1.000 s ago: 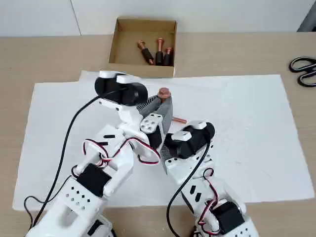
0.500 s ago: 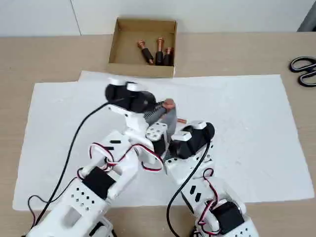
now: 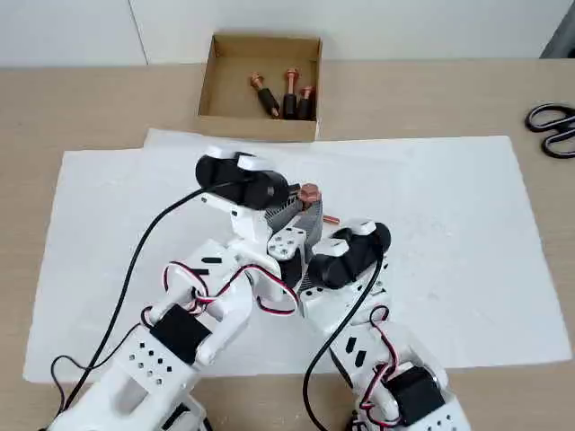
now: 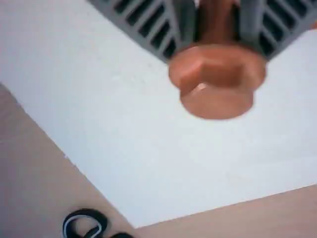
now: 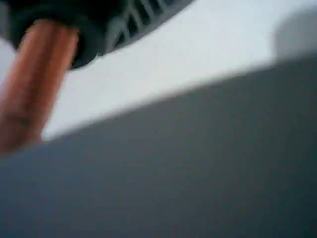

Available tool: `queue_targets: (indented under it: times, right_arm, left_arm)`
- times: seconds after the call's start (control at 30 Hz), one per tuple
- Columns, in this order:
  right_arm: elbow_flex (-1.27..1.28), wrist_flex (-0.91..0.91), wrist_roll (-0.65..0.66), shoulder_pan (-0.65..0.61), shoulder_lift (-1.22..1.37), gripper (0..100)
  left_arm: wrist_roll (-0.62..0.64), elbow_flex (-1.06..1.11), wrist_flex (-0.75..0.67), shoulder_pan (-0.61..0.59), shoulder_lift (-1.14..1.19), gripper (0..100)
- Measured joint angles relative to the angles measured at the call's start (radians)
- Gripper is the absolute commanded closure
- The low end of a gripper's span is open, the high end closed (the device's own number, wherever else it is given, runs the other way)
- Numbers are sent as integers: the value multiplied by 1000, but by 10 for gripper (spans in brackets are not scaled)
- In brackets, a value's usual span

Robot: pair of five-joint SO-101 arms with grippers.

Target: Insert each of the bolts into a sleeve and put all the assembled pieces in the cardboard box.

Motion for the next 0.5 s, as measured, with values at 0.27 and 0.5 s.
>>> queue_targets:
  times: [0.27, 0.5]
  right_arm:
    - [0, 0, 0, -2, 2, 995]
    - [2, 2, -2, -2, 2, 995]
  left_arm:
    - [-14, -2, 46, 6, -5, 994]
    - [-12, -28, 155, 11, -9, 994]
